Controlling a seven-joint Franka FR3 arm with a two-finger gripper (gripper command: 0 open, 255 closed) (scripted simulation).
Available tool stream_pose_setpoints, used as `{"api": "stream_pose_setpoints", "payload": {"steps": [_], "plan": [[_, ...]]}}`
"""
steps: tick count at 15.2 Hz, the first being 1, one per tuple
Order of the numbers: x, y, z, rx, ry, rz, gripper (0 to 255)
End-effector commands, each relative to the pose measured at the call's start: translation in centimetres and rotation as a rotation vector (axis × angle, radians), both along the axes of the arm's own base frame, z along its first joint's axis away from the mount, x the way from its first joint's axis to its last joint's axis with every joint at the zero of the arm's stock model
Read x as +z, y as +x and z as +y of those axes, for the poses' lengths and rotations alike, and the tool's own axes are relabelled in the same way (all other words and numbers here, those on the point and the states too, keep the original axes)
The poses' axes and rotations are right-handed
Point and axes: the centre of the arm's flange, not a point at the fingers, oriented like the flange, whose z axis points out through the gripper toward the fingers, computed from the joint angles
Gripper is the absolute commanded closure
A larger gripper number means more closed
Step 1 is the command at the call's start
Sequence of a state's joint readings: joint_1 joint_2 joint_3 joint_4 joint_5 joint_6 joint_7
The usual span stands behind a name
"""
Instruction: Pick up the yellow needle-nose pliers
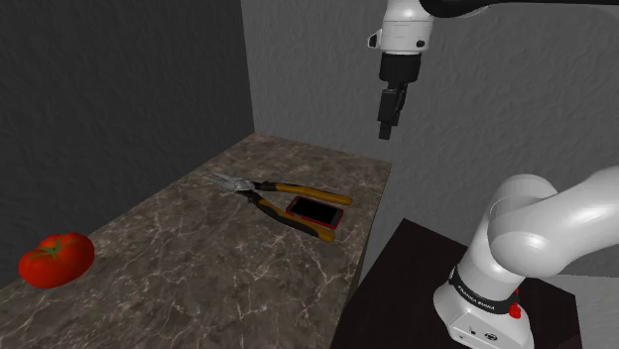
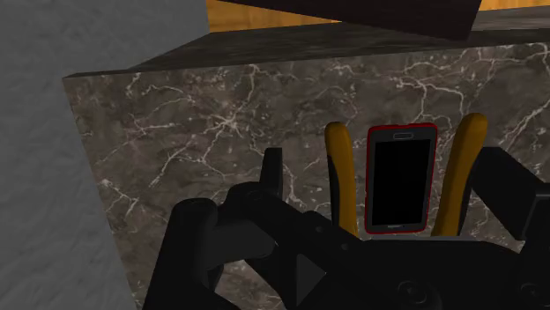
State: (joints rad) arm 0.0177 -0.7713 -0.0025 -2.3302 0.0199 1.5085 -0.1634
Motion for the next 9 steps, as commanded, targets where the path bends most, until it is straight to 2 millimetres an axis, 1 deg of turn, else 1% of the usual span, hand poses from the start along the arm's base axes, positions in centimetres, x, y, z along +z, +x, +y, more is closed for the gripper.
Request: {"api": "stream_pose_setpoints", "payload": {"steps": [1, 9], "plan": [[0.0, 0.0, 0.0, 0.0, 0.0, 0.0, 0], [-5.3, 6.7, 6.1, -0.053, -0.002, -0.002, 0]]}}
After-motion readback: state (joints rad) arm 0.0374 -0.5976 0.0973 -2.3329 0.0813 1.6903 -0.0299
